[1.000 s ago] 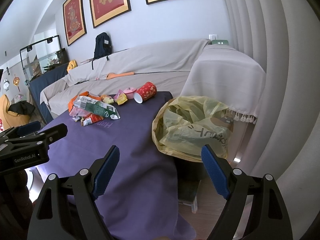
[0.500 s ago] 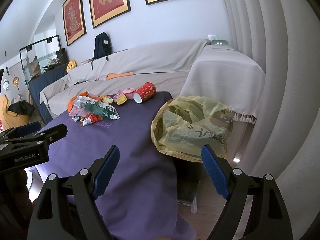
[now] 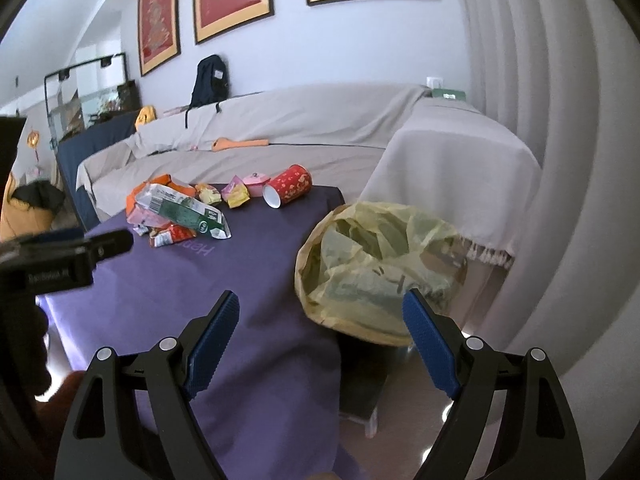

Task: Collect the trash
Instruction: 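Reach the right gripper to the red paper cup and grasp it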

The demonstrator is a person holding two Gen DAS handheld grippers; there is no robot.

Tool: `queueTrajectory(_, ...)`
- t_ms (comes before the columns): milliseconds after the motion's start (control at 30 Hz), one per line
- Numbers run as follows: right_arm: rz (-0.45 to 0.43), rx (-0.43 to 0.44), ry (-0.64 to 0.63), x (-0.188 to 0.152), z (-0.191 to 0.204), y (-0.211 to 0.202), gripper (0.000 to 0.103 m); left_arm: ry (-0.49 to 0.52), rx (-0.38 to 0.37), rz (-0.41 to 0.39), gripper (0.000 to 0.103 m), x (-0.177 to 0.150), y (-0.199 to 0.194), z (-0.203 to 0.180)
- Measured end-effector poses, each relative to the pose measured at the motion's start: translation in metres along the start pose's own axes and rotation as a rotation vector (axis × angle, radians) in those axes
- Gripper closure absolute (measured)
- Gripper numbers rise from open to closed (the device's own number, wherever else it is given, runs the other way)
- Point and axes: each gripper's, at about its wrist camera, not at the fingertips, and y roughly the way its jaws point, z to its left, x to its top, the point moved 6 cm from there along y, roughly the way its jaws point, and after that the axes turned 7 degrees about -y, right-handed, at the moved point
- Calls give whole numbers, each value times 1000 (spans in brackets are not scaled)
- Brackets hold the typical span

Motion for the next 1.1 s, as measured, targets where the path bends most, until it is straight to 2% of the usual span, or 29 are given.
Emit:
queueTrajectory(167, 23, 27, -38, 15, 1, 42, 23, -78, 16, -26, 9, 26, 33, 39)
queueTrajectory(367, 53, 85, -10, 46, 5, 95, 23, -157, 51, -90, 9, 58, 61, 93)
queueTrajectory(500, 87, 76, -3, 68, 9, 138, 23, -211, 20, -89, 9, 71, 76, 121)
queueTrajectory(600, 130, 36, -12, 87, 11, 176, 23, -245, -18, -92, 9, 79, 87, 141)
queueTrajectory(700, 187, -25, -59, 103, 24, 210, 23, -192, 18, -103, 9, 86, 99, 148)
queueTrajectory(767, 203, -43, -97, 113, 35, 229, 23, -163, 21, -87, 9, 90, 109, 152)
queueTrajectory(833, 193, 10, -109, 125, 46, 248, 23, -174, 5, -48, 9, 92, 119, 158)
queueTrajectory(867, 183, 66, -96, 133, 51, 261, 23, -183, 2, -41, 9, 94, 121, 161)
queueTrajectory(900, 181, 83, -66, 140, 52, 274, 23, -187, 2, -39, 9, 94, 122, 163)
queueTrajectory(1100, 234, 12, 97, 167, 43, 354, 23, -240, -67, 31, 9, 88, 133, 175)
